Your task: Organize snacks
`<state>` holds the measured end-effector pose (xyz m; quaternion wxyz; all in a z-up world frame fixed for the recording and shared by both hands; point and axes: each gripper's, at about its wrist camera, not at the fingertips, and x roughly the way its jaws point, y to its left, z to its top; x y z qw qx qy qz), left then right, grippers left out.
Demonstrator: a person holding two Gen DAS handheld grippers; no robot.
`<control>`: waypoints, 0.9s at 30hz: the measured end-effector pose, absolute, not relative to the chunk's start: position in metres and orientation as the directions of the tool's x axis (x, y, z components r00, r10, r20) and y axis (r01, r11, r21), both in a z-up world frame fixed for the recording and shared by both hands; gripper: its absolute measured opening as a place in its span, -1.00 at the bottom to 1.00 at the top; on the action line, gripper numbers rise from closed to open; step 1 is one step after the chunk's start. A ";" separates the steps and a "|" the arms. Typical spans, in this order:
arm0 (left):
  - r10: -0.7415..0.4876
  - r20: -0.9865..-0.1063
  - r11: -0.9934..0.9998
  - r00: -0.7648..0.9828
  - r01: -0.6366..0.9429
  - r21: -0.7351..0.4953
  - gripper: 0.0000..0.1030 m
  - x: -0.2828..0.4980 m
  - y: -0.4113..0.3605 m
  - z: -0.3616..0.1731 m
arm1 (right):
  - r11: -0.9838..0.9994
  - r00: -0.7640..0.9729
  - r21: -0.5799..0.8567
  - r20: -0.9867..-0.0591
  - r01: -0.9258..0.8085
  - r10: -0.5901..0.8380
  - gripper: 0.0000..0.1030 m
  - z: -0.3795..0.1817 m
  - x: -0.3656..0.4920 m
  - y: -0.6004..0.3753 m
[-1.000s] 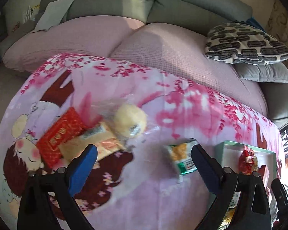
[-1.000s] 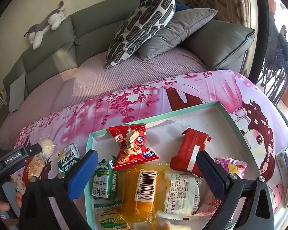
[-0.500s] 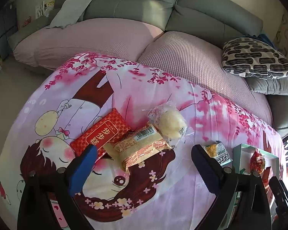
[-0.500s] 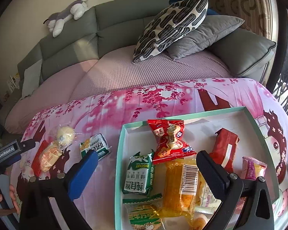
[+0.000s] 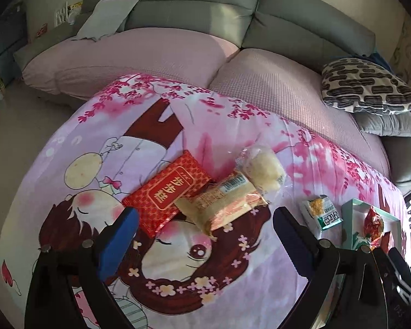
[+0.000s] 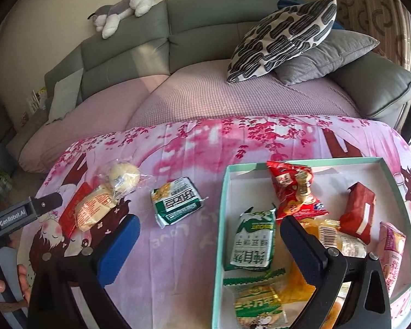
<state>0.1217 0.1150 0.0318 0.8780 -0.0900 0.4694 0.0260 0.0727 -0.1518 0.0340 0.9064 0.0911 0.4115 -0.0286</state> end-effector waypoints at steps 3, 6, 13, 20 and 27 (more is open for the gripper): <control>-0.039 -0.835 0.982 0.549 -0.133 -0.133 0.91 0.126 0.123 0.028 | 0.984 0.621 0.152 -0.781 0.093 0.062 1.00 0.026 0.077 -0.139; -0.019 -0.849 0.985 0.528 -0.133 -0.105 0.91 0.131 0.130 0.024 | 0.989 0.592 0.136 -0.802 0.064 0.072 1.00 0.020 0.078 -0.124; 0.025 -0.874 0.993 0.486 -0.112 -0.034 0.91 0.143 0.140 0.014 | 0.988 0.546 0.151 -0.832 0.043 0.103 1.00 0.008 0.086 -0.095; -0.013 -0.895 0.994 0.447 -0.092 -0.060 0.91 0.155 0.152 0.000 | 0.985 0.510 0.171 -0.850 0.029 0.132 1.00 0.002 0.102 -0.067; 0.008 -0.906 0.994 0.423 -0.101 -0.039 0.91 0.169 0.173 -0.014 | 0.971 0.470 0.231 -0.866 0.067 0.174 1.00 -0.002 0.129 -0.049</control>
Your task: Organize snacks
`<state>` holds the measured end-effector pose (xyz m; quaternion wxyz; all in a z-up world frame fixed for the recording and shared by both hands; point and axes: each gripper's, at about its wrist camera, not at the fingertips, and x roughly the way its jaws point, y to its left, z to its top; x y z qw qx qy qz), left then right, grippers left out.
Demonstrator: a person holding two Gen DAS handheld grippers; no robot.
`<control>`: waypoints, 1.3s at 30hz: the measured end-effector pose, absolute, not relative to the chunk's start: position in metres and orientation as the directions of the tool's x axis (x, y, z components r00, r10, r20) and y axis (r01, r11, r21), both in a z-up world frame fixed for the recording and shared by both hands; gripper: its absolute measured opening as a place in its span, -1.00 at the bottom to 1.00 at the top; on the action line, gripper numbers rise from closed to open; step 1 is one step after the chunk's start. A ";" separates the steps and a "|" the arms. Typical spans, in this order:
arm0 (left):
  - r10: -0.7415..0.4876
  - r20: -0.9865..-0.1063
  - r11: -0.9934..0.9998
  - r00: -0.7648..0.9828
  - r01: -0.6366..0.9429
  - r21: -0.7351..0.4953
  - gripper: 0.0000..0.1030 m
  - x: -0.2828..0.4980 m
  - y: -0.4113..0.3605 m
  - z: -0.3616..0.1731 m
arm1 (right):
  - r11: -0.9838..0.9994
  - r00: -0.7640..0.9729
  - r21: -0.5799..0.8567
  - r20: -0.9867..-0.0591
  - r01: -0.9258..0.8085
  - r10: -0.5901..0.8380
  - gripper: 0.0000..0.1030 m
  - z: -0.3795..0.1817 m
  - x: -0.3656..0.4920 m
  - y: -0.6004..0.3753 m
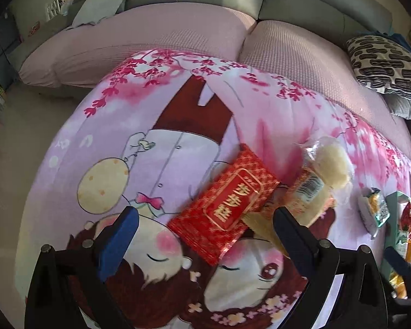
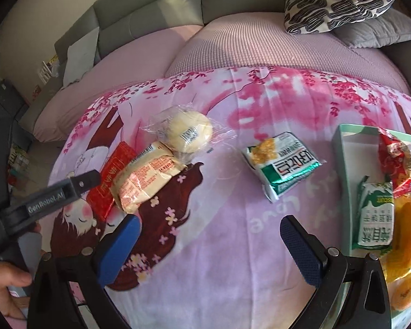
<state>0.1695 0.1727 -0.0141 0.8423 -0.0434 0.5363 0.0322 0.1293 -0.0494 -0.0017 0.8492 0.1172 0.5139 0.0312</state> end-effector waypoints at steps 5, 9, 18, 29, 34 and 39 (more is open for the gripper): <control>-0.036 -0.914 0.993 0.405 -0.088 -0.078 0.91 0.177 0.182 -0.027 | 0.963 0.453 0.248 -0.874 0.101 0.178 1.00 -0.001 0.151 -0.040; -0.046 -0.905 0.989 0.422 -0.108 -0.101 0.91 0.181 0.193 -0.028 | 0.953 0.442 0.277 -0.875 0.120 0.199 1.00 -0.003 0.165 -0.033; -0.044 -0.895 0.980 0.443 -0.154 -0.125 0.91 0.183 0.216 -0.030 | 0.929 0.403 0.314 -0.890 0.198 0.215 1.00 -0.016 0.194 -0.021; -0.031 -0.908 0.975 0.418 -0.186 -0.119 0.91 0.181 0.223 -0.038 | 0.941 0.371 0.269 -0.911 0.206 0.179 1.00 -0.032 0.212 0.002; -0.014 -0.913 0.975 0.408 -0.198 -0.103 0.91 0.180 0.228 -0.041 | 0.942 0.351 0.256 -0.921 0.218 0.170 1.00 -0.041 0.213 0.006; -0.012 -0.912 0.974 0.410 -0.201 -0.103 0.91 0.179 0.230 -0.041 | 0.944 0.341 0.247 -0.926 0.217 0.164 1.00 -0.047 0.212 0.006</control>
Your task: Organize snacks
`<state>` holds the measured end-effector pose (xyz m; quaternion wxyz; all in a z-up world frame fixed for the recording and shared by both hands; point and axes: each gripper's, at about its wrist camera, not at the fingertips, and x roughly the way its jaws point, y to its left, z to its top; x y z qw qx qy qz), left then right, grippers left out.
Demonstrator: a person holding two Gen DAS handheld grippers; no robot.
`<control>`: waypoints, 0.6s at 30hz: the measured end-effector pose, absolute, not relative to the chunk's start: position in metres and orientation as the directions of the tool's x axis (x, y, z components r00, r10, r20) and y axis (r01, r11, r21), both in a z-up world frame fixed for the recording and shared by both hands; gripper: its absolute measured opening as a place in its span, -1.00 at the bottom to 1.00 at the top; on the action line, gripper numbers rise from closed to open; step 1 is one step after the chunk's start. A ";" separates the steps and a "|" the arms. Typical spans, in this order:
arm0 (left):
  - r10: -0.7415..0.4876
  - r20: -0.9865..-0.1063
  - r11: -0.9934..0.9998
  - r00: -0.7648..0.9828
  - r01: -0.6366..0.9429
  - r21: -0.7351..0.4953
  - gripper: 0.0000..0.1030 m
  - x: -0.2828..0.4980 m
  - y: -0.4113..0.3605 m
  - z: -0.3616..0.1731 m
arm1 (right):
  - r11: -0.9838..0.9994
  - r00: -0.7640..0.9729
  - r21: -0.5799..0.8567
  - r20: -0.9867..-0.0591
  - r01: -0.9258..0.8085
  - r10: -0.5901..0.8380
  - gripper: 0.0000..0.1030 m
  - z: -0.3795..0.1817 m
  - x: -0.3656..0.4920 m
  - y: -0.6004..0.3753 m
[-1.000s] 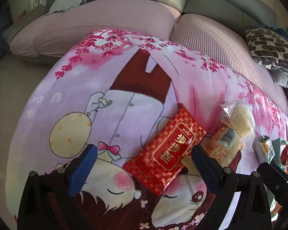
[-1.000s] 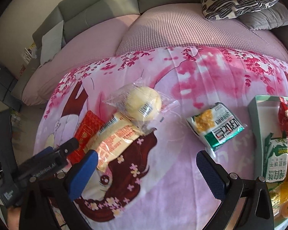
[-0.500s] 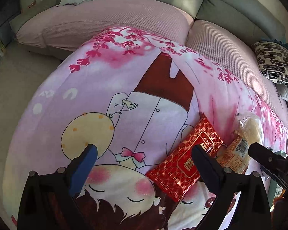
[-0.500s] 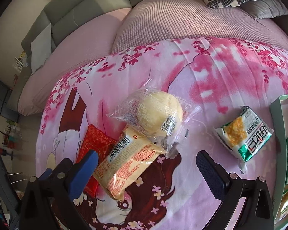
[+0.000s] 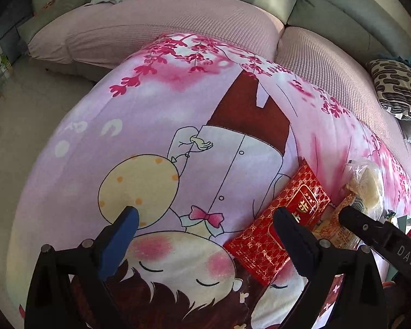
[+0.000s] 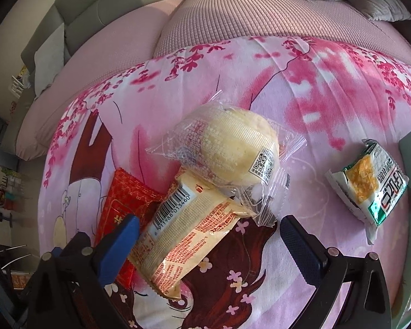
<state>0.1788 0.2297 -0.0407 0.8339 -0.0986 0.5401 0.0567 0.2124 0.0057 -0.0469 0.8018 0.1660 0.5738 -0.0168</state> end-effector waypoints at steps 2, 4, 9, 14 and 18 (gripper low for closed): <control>-0.010 -0.912 0.975 0.409 -0.200 -0.101 0.91 0.179 0.229 -0.040 | 0.947 0.338 0.242 -0.927 0.213 0.160 1.00 -0.049 0.211 0.005; -0.009 -0.914 0.975 0.406 -0.199 -0.098 0.91 0.179 0.229 -0.040 | 0.951 0.337 0.232 -0.929 0.206 0.154 1.00 -0.050 0.210 0.005; -0.009 -0.914 0.977 0.405 -0.193 -0.095 0.91 0.179 0.228 -0.040 | 0.956 0.332 0.219 -0.932 0.193 0.147 1.00 -0.051 0.207 0.000; -0.013 -0.913 0.978 0.408 -0.185 -0.097 0.91 0.180 0.226 -0.038 | 0.965 0.329 0.202 -0.934 0.167 0.139 1.00 -0.052 0.206 -0.001; -0.019 -0.913 0.978 0.408 -0.180 -0.101 0.91 0.182 0.226 -0.038 | 0.973 0.327 0.185 -0.936 0.139 0.131 1.00 -0.051 0.195 -0.006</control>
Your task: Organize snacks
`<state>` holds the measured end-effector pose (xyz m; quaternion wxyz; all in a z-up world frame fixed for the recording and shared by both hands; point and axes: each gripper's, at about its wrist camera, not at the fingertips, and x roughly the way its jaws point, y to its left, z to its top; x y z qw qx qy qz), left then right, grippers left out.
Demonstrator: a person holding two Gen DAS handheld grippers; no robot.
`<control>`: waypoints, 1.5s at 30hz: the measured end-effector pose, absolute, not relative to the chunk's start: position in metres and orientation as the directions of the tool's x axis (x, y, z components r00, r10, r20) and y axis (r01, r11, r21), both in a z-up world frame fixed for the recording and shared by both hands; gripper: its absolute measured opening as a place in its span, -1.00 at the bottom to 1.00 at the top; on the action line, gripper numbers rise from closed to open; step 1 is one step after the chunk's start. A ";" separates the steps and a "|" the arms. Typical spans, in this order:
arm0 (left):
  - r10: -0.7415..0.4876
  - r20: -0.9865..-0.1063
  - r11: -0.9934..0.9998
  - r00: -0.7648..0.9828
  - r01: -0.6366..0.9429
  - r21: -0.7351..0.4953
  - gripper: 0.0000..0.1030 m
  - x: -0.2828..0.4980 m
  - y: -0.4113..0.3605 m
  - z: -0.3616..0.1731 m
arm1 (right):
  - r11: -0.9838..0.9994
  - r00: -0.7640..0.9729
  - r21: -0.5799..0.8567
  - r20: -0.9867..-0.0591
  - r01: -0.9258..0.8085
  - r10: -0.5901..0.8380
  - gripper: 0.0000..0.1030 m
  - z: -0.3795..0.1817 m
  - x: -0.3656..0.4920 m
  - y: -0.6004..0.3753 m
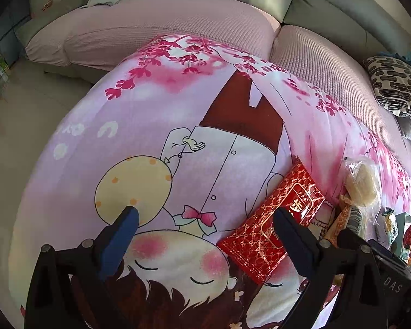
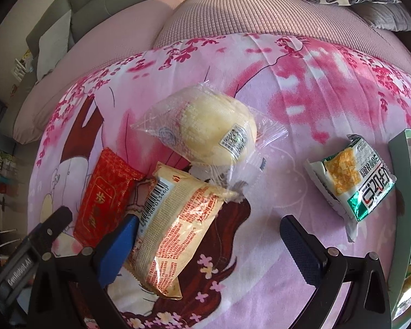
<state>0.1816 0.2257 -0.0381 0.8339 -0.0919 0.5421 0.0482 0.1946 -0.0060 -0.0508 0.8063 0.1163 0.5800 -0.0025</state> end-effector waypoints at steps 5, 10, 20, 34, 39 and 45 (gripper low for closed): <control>-0.023 -0.913 0.985 0.407 -0.149 -0.092 0.91 0.183 0.219 -0.037 | 0.983 0.336 0.148 -0.936 0.107 0.105 1.00 -0.047 0.183 -0.012; -0.050 -0.911 0.990 0.410 -0.102 -0.100 0.91 0.185 0.206 -0.038 | 0.991 0.352 0.106 -0.933 0.076 0.073 1.00 -0.043 0.173 -0.020; -0.081 -0.918 0.995 0.388 -0.021 -0.096 0.91 0.188 0.182 -0.047 | 0.993 0.354 0.093 -0.933 0.077 0.060 1.00 -0.046 0.157 -0.037; -0.031 -0.935 0.999 0.353 0.021 -0.025 0.91 0.198 0.154 -0.061 | 0.998 0.350 0.053 -0.936 0.041 0.035 1.00 -0.050 0.155 -0.030; -0.042 -0.930 0.999 0.365 -0.004 -0.047 0.91 0.201 0.157 -0.058 | 0.999 0.350 0.035 -0.937 0.023 0.025 1.00 -0.053 0.157 -0.026; -0.076 -0.922 0.996 0.380 -0.022 -0.091 0.91 0.199 0.167 -0.051 | 1.000 0.351 0.004 -0.936 0.000 0.004 1.00 -0.058 0.156 -0.013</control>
